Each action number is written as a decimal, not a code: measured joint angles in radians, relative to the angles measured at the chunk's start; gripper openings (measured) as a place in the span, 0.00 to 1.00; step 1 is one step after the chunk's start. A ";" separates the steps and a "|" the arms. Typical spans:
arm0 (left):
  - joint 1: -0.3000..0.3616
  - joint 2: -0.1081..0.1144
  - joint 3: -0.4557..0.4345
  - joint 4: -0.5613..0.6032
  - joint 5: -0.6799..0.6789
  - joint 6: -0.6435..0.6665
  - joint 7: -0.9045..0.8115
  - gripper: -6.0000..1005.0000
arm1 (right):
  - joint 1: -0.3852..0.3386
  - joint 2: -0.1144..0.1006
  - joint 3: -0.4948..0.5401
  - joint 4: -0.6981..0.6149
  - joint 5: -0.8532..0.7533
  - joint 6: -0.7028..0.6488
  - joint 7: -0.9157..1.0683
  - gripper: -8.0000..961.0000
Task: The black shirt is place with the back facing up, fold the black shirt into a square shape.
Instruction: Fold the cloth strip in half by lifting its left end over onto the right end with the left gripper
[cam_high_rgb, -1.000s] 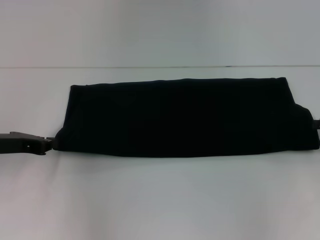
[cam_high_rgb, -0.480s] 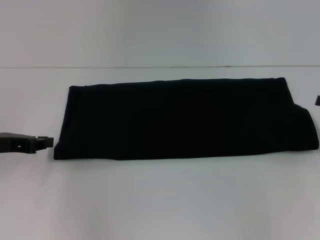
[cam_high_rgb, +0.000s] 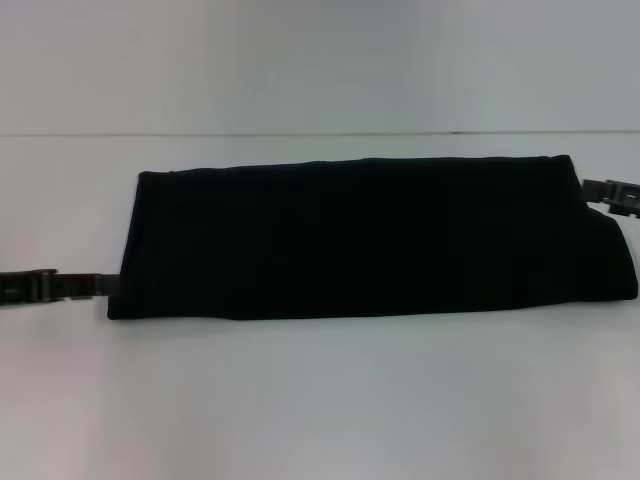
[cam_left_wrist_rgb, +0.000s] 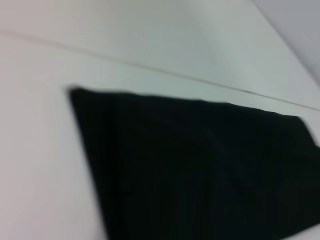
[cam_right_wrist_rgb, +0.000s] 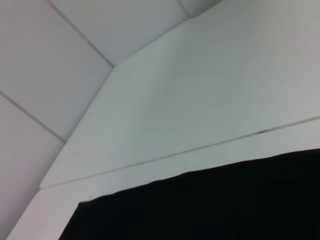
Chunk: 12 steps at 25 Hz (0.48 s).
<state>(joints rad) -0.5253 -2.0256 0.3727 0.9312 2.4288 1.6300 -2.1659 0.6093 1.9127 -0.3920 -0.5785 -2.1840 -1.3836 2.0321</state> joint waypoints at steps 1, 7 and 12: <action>-0.007 0.005 0.000 -0.016 0.003 0.019 -0.030 0.45 | 0.005 0.001 -0.007 0.002 0.000 0.001 -0.004 0.84; -0.055 0.035 0.000 -0.162 0.016 0.044 -0.135 0.62 | 0.031 0.004 -0.039 0.021 -0.005 -0.001 -0.063 0.96; -0.085 0.043 0.011 -0.248 0.055 -0.024 -0.196 0.79 | 0.035 0.004 -0.047 0.021 -0.004 -0.024 -0.121 0.96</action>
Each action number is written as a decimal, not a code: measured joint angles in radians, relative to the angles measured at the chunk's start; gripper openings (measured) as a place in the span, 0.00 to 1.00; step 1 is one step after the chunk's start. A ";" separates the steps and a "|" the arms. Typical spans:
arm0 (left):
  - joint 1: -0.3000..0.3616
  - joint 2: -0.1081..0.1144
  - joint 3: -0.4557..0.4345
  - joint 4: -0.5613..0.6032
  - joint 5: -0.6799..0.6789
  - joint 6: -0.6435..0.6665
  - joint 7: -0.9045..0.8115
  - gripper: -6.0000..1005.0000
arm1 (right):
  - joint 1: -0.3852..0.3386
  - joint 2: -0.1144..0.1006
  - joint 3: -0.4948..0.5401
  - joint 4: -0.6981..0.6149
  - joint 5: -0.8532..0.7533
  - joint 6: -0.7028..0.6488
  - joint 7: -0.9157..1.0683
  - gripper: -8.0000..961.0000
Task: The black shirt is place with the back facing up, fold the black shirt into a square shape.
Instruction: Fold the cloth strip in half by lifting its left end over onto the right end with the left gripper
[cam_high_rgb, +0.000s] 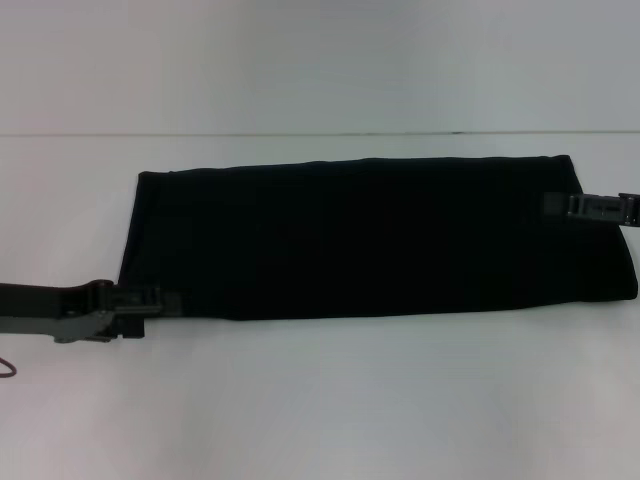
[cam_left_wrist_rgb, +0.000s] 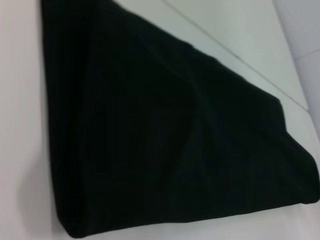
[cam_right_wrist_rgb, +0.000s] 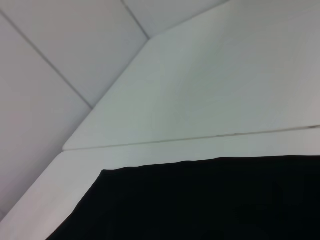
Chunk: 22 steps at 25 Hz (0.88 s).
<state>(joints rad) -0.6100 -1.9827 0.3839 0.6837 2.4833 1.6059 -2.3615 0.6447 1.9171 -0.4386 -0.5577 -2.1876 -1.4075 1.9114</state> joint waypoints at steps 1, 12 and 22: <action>-0.002 0.001 0.003 -0.007 0.002 -0.006 -0.007 0.81 | 0.001 0.000 -0.002 -0.003 0.000 -0.012 -0.013 0.96; -0.009 0.001 0.023 -0.060 0.005 -0.096 -0.076 0.88 | 0.049 -0.010 -0.085 -0.018 -0.002 -0.134 -0.157 0.96; -0.017 0.004 0.025 -0.092 0.022 -0.139 -0.131 0.88 | 0.062 -0.005 -0.085 -0.034 0.002 -0.117 -0.167 0.96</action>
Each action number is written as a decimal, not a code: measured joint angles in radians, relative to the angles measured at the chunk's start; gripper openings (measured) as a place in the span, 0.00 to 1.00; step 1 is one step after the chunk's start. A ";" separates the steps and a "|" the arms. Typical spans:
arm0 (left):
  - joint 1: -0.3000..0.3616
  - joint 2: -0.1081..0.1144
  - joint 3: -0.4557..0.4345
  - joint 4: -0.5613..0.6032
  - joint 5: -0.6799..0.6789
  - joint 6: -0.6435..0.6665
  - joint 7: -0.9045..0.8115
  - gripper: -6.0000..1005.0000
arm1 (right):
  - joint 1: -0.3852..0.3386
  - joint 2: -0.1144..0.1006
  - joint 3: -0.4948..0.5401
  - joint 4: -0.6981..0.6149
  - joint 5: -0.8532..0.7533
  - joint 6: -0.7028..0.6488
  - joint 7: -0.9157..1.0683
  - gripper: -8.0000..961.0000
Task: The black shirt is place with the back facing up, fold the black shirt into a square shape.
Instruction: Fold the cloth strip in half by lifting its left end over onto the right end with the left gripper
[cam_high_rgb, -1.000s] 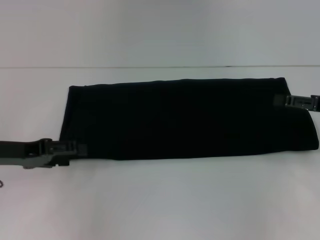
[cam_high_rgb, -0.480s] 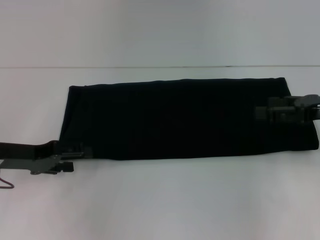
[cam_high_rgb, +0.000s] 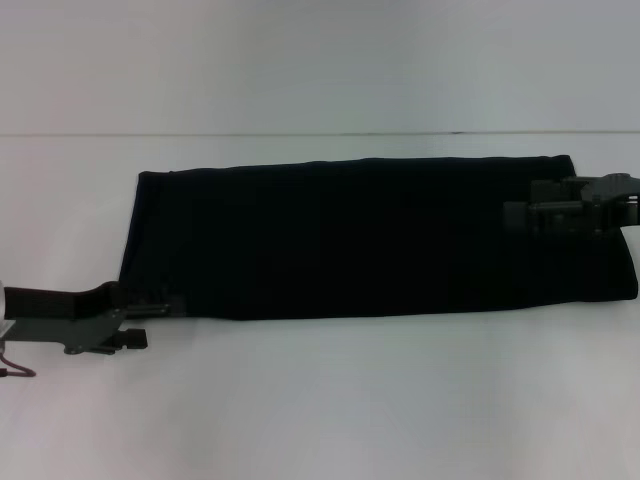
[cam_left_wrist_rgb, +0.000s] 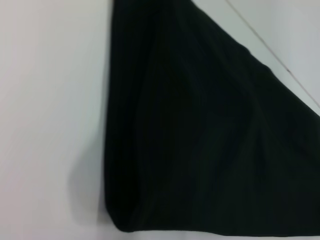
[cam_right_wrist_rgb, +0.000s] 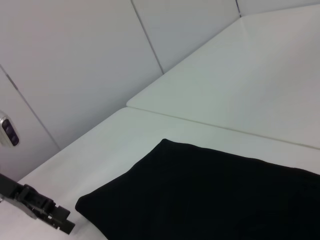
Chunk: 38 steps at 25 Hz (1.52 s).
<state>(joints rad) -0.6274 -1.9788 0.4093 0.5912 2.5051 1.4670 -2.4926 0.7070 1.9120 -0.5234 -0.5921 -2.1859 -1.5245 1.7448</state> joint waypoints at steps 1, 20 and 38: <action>-0.001 0.000 0.000 -0.005 0.000 -0.004 -0.005 0.88 | 0.000 0.000 0.001 0.000 0.000 0.001 0.000 0.96; -0.015 0.007 -0.006 -0.051 0.000 -0.109 -0.074 0.88 | 0.000 -0.003 0.005 -0.004 0.025 0.019 -0.002 0.96; -0.015 0.009 -0.001 -0.053 0.012 -0.148 -0.099 0.88 | 0.003 -0.006 0.005 -0.005 0.041 0.024 -0.002 0.96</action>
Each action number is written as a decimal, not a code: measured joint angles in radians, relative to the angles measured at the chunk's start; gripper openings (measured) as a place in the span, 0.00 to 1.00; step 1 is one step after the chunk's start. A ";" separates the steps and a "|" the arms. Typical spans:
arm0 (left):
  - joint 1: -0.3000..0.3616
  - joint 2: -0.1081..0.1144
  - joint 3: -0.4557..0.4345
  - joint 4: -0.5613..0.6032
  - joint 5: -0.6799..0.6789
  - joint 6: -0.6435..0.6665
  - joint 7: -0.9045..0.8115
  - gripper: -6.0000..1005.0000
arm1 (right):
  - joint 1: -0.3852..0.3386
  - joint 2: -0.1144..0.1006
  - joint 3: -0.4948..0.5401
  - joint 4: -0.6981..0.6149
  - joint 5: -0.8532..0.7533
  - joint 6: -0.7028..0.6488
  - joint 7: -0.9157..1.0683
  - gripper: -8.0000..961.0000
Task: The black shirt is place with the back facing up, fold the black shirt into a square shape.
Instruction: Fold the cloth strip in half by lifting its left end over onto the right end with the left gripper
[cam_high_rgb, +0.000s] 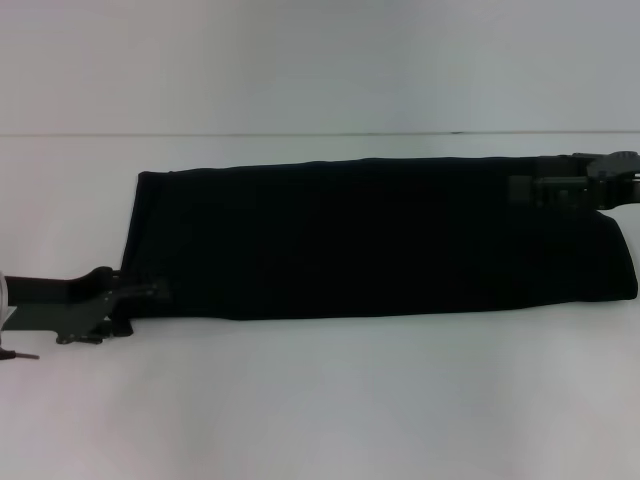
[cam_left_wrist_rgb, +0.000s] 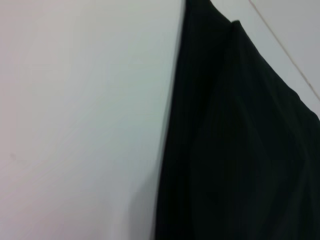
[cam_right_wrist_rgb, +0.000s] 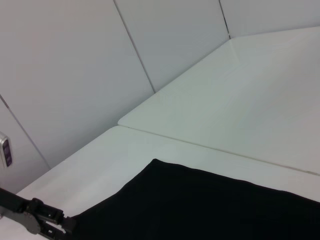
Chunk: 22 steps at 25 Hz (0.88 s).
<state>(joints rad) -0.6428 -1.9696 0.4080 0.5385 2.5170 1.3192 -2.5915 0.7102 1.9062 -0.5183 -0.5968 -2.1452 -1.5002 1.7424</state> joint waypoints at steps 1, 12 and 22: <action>-0.002 0.000 0.000 0.000 0.000 -0.012 0.000 0.88 | 0.000 0.000 0.000 0.000 0.001 0.000 0.000 0.96; -0.032 0.012 0.000 -0.002 0.000 -0.061 0.003 0.87 | 0.000 0.000 0.000 -0.002 0.016 -0.003 0.000 0.96; -0.040 0.015 0.000 -0.001 -0.005 -0.058 0.010 0.87 | -0.005 0.000 0.000 -0.002 0.025 -0.001 0.000 0.96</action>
<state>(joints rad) -0.6829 -1.9543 0.4080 0.5370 2.5117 1.2607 -2.5819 0.7050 1.9062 -0.5185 -0.5985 -2.1200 -1.5012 1.7424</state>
